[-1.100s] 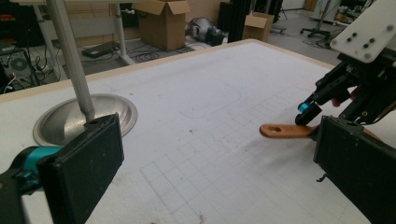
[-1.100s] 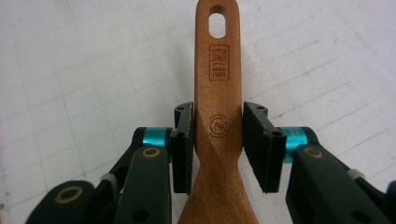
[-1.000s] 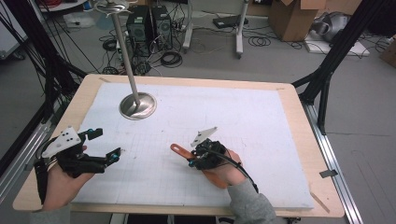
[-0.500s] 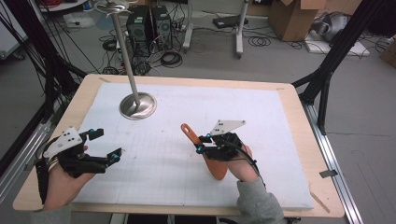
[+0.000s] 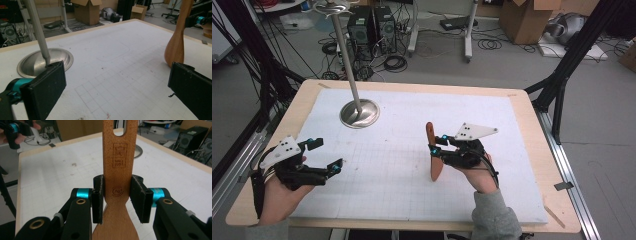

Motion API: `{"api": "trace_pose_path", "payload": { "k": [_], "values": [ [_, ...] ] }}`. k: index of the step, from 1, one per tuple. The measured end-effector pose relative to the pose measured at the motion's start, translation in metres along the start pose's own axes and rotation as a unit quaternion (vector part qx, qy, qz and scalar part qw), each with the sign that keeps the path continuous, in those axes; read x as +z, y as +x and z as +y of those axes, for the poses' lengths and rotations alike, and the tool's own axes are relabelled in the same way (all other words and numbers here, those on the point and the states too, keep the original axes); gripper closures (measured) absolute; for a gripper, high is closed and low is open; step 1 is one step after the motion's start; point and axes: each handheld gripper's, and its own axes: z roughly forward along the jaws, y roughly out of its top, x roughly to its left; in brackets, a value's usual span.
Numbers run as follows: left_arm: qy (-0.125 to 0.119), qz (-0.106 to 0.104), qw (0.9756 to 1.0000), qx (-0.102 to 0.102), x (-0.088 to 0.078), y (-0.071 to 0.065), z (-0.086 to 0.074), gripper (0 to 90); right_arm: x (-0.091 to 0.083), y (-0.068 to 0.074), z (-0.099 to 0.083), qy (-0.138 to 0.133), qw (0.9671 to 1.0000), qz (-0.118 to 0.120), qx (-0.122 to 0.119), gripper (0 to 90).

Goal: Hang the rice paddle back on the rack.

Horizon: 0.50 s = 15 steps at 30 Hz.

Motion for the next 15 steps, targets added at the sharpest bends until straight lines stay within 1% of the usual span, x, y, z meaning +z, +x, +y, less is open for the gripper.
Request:
{"api": "trace_pose_path", "payload": {
  "k": [1, 5, 9, 15],
  "values": [
    [0.0, 0.0, 1.0, 0.0, -0.0002, 0.0, 0.0002, 2.0, -0.0023, 0.0008, 0.0012, -0.005, 0.9999, -0.005, -0.013, 64.7],
    [-0.003, -0.001, 1.0, 0.001, -0.0011, -0.0006, 0.0014, 2.0, -0.0044, 0.0038, 0.003, -0.01, 0.9995, -0.012, -0.029, 64.7],
    [-0.004, 0.0, 1.0, 0.001, -0.0015, -0.0001, 0.0019, 2.0, -0.0047, 0.0041, 0.0037, -0.015, 0.9993, -0.012, -0.031, 64.7],
    [-0.002, 0.001, 1.0, -0.004, 0.0003, 0.0013, 0.0003, 2.0, -0.009, 0.0028, 0.0033, -0.023, 0.9994, -0.013, -0.024, 64.7]
  ]
}}
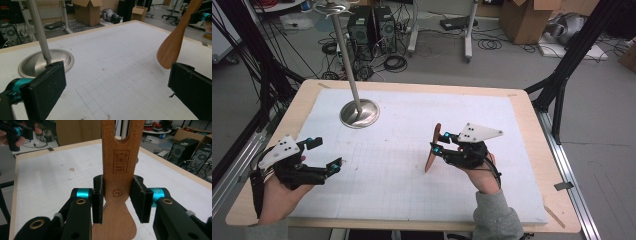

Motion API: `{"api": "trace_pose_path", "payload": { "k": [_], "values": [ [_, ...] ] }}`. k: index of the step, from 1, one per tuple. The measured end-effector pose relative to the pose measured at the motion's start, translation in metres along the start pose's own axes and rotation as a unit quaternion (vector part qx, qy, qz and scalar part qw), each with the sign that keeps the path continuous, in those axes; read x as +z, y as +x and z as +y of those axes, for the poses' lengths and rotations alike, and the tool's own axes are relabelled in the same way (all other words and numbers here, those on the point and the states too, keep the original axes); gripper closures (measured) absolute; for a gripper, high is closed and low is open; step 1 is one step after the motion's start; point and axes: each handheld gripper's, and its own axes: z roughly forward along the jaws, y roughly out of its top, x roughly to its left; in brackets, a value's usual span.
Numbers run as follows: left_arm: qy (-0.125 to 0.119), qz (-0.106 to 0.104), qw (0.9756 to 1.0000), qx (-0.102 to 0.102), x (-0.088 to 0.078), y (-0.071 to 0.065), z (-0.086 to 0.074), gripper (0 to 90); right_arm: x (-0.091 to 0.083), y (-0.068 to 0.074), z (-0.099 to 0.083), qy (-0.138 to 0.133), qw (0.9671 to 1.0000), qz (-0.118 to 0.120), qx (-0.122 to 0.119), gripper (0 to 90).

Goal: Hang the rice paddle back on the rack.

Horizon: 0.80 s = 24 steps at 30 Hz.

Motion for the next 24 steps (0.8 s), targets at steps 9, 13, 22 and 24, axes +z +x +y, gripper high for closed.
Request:
{"api": "trace_pose_path", "payload": {
  "k": [9, 13, 22, 24],
  "values": [
    [-0.006, -0.013, 0.9999, 0.008, 0.005, -0.005, 0.005, 2.0, -0.001, 0.004, 0.001, 0.002, 0.9999, -0.011, -0.005, 64.7],
    [-0.005, -0.017, 0.9998, 0.007, 0.007, -0.006, 0.005, 2.0, -0.002, 0.004, 0.003, -0.013, 0.9998, -0.015, -0.006, 64.7],
    [-0.008, -0.015, 0.9998, 0.005, 0.006, -0.005, 0.005, 2.0, 0.006, -0.005, 0.02, -0.025, 0.9996, 0.015, -0.003, 64.7],
    [-0.008, -0.013, 0.9999, 0.004, 0.005, -0.004, 0.005, 2.0, 0.009, -0.006, 0.028, -0.019, 0.9997, 0.015, -0.011, 64.7]
  ]
}}
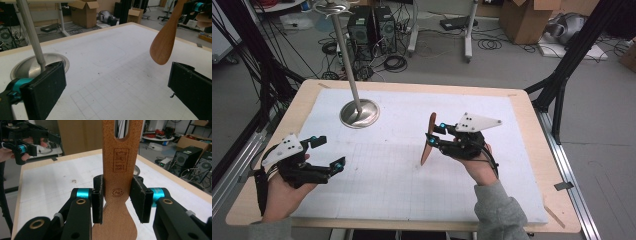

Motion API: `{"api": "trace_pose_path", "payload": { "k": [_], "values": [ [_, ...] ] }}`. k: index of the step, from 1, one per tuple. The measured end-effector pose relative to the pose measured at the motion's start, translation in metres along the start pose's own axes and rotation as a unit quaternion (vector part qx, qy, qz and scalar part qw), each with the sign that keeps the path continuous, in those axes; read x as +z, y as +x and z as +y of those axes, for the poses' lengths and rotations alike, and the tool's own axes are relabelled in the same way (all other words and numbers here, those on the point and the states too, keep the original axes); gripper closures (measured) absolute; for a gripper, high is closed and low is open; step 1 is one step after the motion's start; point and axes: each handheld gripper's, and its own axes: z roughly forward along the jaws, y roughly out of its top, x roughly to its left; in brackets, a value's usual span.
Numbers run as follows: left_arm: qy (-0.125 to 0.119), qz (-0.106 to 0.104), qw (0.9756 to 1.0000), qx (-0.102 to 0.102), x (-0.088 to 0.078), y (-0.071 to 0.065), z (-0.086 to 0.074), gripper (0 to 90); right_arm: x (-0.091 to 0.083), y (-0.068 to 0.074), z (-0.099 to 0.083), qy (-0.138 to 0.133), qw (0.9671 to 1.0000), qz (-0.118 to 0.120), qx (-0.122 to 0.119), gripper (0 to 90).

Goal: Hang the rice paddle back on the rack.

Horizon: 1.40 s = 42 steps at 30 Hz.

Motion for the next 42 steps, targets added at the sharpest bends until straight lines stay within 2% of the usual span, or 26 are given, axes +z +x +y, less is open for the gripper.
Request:
{"api": "trace_pose_path", "payload": {
  "k": [3, 4, 6, 12, 17, 24, 31, 32, 33, 35, 42],
  "values": [
    [0.001, 0.002, 1.0, -0.003, -0.001, 0.002, -0.002, 2.0, 0.003, 0.0, 0.008, 0.001, 1.0, 0.0, -0.007, 64.7],
    [0.002, 0.003, 1.0, -0.006, -0.001, 0.003, -0.003, 2.0, 0.005, -0.001, 0.017, 0.003, 0.9999, 0.001, -0.01, 64.7],
    [0.003, 0.003, 1.0, -0.005, -0.002, 0.003, -0.004, 2.0, 0.008, -0.005, 0.024, -0.006, 0.9999, 0.008, -0.007, 64.7],
    [0.003, -0.002, 1.0, -0.005, 0.0, 0.001, -0.004, 2.0, 0.017, -0.013, 0.042, 0.0, 0.9999, 0.01, -0.01, 64.7],
    [0.004, -0.007, 1.0, -0.003, 0.002, 0.0, -0.004, 2.0, 0.023, -0.021, 0.046, 0.0, 1.0, 0.009, -0.003, 64.7],
    [0.004, -0.009, 0.9999, -0.01, 0.002, 0.003, -0.007, 2.0, 0.027, -0.031, 0.049, 0.001, 0.9996, 0.019, 0.019, 64.7],
    [0.001, -0.006, 0.9999, -0.013, 0.0, 0.006, -0.008, 2.0, 0.039, -0.043, 0.065, 0.006, 0.9994, 0.026, 0.024, 64.8],
    [0.001, -0.006, 0.9999, -0.013, 0.0, 0.006, -0.008, 2.0, 0.039, -0.043, 0.065, 0.006, 0.9994, 0.026, 0.024, 64.8],
    [0.009, 0.006, 0.9999, -0.005, 0.001, 0.007, -0.01, 2.0, 0.043, -0.045, 0.07, 0.006, 0.9994, 0.027, 0.022, 64.7],
    [0.015, 0.006, 0.9998, -0.007, 0.001, 0.008, -0.012, 2.0, 0.047, -0.046, 0.074, 0.007, 0.9991, 0.032, 0.026, 64.7],
    [0.009, 0.007, 0.9998, -0.016, -0.002, 0.015, -0.016, 2.0, 0.063, -0.047, 0.09, 0.015, 0.999, 0.037, 0.02, 64.7]
  ]
}}
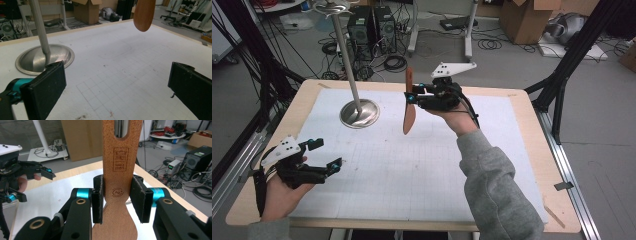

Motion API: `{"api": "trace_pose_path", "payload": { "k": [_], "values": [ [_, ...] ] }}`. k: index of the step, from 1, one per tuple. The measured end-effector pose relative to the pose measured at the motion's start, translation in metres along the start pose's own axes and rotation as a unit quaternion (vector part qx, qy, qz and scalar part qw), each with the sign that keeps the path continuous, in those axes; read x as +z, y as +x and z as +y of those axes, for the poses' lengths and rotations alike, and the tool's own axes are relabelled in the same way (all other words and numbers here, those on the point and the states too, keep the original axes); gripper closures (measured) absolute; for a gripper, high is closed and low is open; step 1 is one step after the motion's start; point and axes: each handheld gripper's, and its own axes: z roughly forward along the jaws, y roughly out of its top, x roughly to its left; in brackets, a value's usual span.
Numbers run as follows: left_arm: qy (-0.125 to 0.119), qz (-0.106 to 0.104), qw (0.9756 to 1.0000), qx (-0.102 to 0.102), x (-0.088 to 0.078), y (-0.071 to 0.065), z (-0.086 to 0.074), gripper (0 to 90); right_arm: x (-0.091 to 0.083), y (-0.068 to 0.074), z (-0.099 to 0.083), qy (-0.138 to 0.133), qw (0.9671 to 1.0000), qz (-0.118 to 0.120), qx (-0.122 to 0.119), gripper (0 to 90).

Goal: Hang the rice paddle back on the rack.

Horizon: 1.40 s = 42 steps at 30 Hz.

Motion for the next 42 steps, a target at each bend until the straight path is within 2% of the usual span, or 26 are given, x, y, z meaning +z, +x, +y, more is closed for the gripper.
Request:
{"api": "trace_pose_path", "payload": {
  "k": [13, 19, 23, 30, 42],
  "values": [
    [-0.013, 0.009, 0.9999, -0.007, -0.012, 0.004, 0.001, 2.0, 0.023, 0.0, 0.043, -0.001, 0.9997, 0.005, -0.022, 64.7],
    [-0.014, 0.011, 0.9998, -0.01, -0.013, 0.006, 0.001, 2.0, 0.032, -0.004, 0.051, 0.001, 0.9999, 0.006, -0.015, 64.7],
    [-0.015, 0.014, 0.9997, -0.01, -0.015, 0.005, 0.0, 2.0, 0.039, -0.011, 0.061, -0.007, 0.9999, 0.006, -0.007, 64.7],
    [-0.02, 0.014, 0.9997, -0.009, -0.018, 0.004, 0.003, 2.0, 0.052, -0.014, 0.078, -0.008, 0.9999, 0.008, -0.007, 64.7],
    [-0.026, 0.019, 0.9995, -0.008, -0.025, 0.005, 0.004, 2.0, 0.073, -0.02, 0.093, -0.006, 0.9999, -0.008, -0.004, 64.8]
  ]
}}
